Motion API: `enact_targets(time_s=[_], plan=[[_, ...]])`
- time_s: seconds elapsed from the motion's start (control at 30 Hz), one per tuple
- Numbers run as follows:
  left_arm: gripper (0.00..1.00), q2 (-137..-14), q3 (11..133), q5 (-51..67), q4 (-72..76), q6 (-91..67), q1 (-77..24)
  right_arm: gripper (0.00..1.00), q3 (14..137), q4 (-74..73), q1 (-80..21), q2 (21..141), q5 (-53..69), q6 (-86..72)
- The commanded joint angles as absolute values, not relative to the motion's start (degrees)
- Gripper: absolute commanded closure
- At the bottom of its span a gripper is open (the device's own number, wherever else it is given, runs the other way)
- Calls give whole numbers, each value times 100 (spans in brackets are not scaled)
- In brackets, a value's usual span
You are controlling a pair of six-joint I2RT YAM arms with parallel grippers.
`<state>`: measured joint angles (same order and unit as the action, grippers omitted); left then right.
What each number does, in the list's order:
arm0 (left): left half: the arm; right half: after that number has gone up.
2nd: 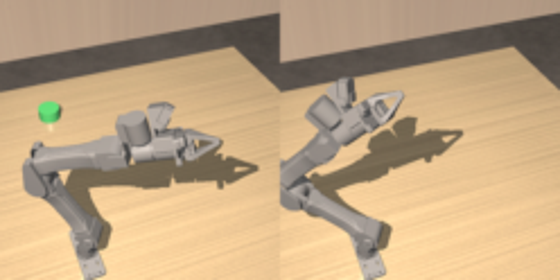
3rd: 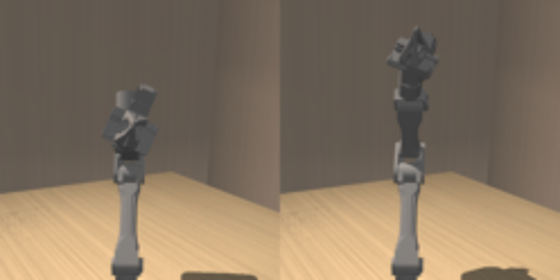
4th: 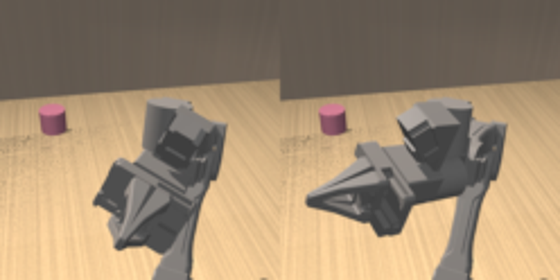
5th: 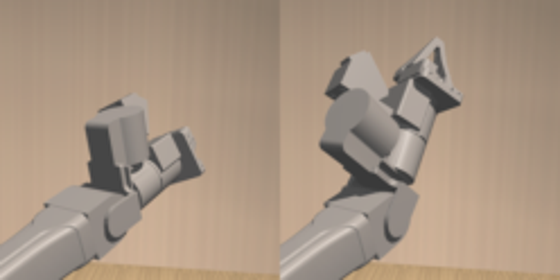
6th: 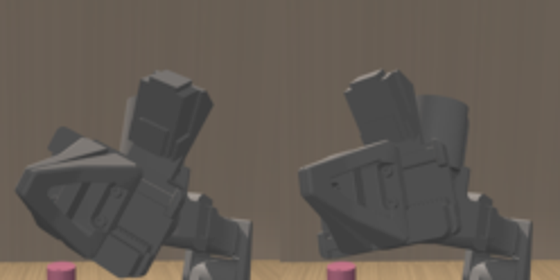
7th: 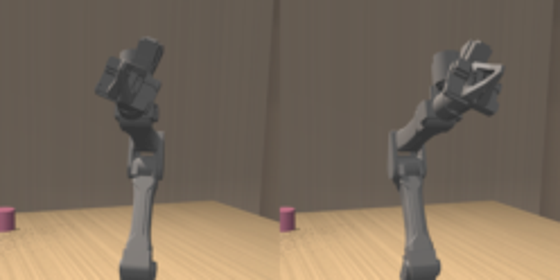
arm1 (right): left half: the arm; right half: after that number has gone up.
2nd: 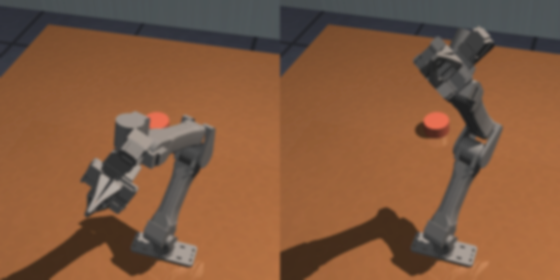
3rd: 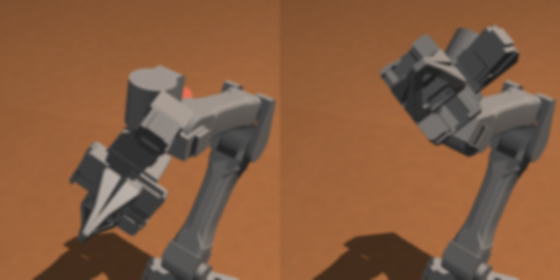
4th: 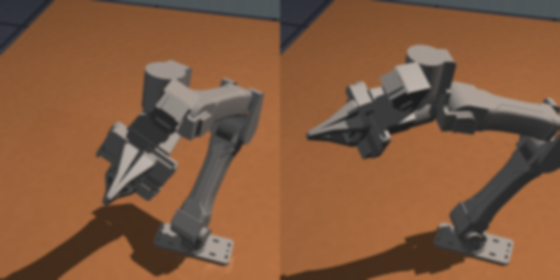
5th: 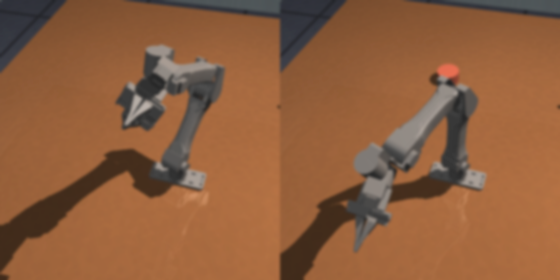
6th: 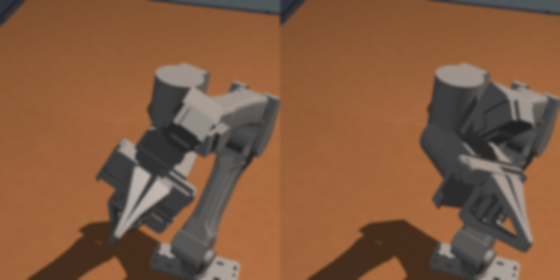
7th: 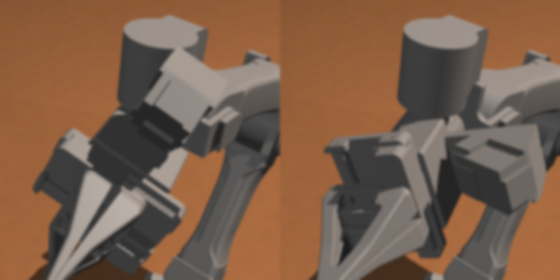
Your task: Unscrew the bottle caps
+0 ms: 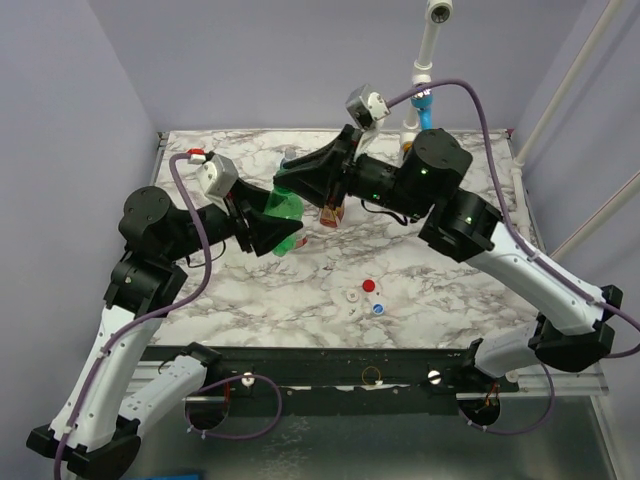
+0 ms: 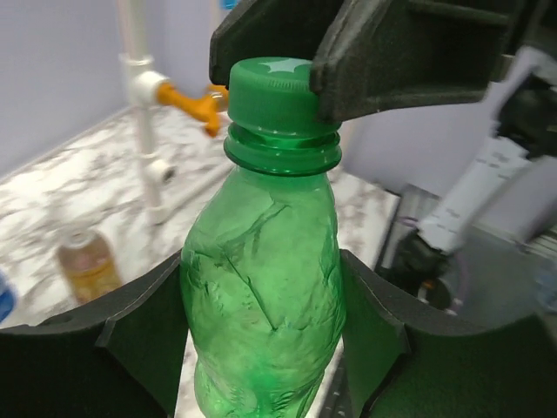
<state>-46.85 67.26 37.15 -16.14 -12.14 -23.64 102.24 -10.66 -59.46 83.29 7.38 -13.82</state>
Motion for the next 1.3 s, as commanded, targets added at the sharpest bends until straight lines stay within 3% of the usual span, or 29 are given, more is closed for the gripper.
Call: enact_targets(time_s=[0.0, 0.17, 0.33, 0.43, 0.5, 0.53, 0.63, 0.7, 0.83, 1.13, 1.27], plan=[[100, -4863, 7268, 5771, -1302, -2458, -2382, 98, 9873, -552, -6025, 7780, 3303, -1017], [100, -4990, 7517, 6694, -1042, -3295, -2382, 97, 10008, -635, -6024, 7802, 5072, -995], [100, -4988, 7500, 6926, -1015, -3346, -2373, 92, 9931, -660, -6021, 7724, 4826, -899], [100, -4935, 7407, 6725, -1023, -3159, -2353, 66, 9812, -571, -6023, 7552, 3308, -884], [100, -4894, 7336, 6360, -1089, -2853, -2338, 36, 9731, -468, -6021, 7458, 1898, -916], [100, -4892, 7299, 6126, -1147, -2694, -2331, 27, 9736, -466, -6021, 7447, 1467, -951], [100, -4858, 7206, 5134, -1397, -2074, -2329, 7, 9943, -622, -6021, 7602, 558, -1097], [100, -4836, 7141, 4556, -1502, -1689, -2331, 1, 10222, -895, -6031, 7834, 253, -1223], [100, -4824, 7033, 3602, -1548, -1172, -2332, 1, 11033, -1740, -6061, 8472, -461, -1440], [100, -4826, 6928, 2697, -1549, -791, -2330, 22, 11215, -1742, -6109, 8813, -672, -1492], [100, -4830, 6900, 2769, -1551, -800, -2329, 37, 11206, -1594, -6113, 8857, -651, -1499]])
